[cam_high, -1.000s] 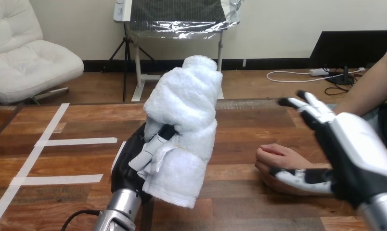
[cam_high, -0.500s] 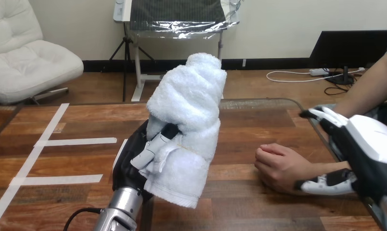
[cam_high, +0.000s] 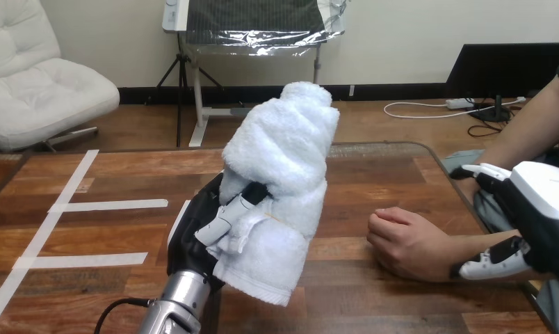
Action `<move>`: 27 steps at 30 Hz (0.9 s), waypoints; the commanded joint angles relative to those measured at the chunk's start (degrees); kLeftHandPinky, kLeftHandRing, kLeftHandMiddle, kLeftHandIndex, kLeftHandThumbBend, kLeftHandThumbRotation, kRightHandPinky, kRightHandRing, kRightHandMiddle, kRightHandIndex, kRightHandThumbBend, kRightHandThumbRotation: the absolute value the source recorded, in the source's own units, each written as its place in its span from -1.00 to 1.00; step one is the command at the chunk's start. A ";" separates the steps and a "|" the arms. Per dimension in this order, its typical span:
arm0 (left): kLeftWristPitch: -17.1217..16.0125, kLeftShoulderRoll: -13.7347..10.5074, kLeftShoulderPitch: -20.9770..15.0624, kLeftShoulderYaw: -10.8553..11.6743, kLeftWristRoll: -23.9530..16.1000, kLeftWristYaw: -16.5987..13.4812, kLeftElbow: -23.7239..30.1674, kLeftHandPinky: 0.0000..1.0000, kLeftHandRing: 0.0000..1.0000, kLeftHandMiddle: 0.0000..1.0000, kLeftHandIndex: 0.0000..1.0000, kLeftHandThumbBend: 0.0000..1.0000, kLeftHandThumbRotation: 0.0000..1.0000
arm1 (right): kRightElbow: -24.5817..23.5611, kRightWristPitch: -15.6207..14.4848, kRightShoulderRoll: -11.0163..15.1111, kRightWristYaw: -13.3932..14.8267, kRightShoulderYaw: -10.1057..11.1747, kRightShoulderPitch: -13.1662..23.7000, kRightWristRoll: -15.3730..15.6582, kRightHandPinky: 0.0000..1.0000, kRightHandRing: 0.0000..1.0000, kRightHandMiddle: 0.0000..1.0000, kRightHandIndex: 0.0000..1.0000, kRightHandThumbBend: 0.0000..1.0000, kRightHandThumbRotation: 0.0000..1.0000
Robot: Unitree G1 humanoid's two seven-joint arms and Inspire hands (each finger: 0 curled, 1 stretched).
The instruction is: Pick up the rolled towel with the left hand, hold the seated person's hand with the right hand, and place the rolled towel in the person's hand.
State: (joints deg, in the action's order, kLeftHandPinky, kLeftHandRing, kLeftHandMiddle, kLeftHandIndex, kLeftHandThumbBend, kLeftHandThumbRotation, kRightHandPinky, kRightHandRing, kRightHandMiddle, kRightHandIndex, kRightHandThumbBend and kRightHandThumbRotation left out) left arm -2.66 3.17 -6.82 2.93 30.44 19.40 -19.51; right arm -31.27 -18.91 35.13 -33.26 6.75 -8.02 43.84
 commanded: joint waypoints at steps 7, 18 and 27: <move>-2.35 3.48 -2.93 0.36 0.32 1.45 2.79 -0.46 -0.34 -0.19 -0.05 0.78 -0.89 | 4.32 -0.84 6.61 -5.89 -1.90 7.80 2.05 0.74 0.88 0.88 0.76 0.66 -1.00; -2.35 3.25 -2.87 0.54 0.39 1.46 2.95 -0.47 -0.35 -0.20 -0.06 0.79 -0.89 | 10.08 -0.57 10.20 -10.58 -5.04 12.33 3.20 0.74 0.87 0.86 0.76 0.64 -1.00; -2.48 3.01 -2.54 0.60 0.49 1.93 3.36 -0.48 -0.37 -0.20 -0.06 0.77 -0.89 | 14.91 -0.15 11.78 -12.69 -8.61 15.85 4.94 0.75 0.88 0.86 0.76 0.62 -1.00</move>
State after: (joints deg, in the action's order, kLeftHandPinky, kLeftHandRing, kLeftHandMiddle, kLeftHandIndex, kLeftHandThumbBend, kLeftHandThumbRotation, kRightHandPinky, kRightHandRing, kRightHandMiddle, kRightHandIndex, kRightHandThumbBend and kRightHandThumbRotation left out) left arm -3.28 3.15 -6.79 3.09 30.39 20.05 -19.51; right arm -18.57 -19.52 44.54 -45.17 0.10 2.48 47.48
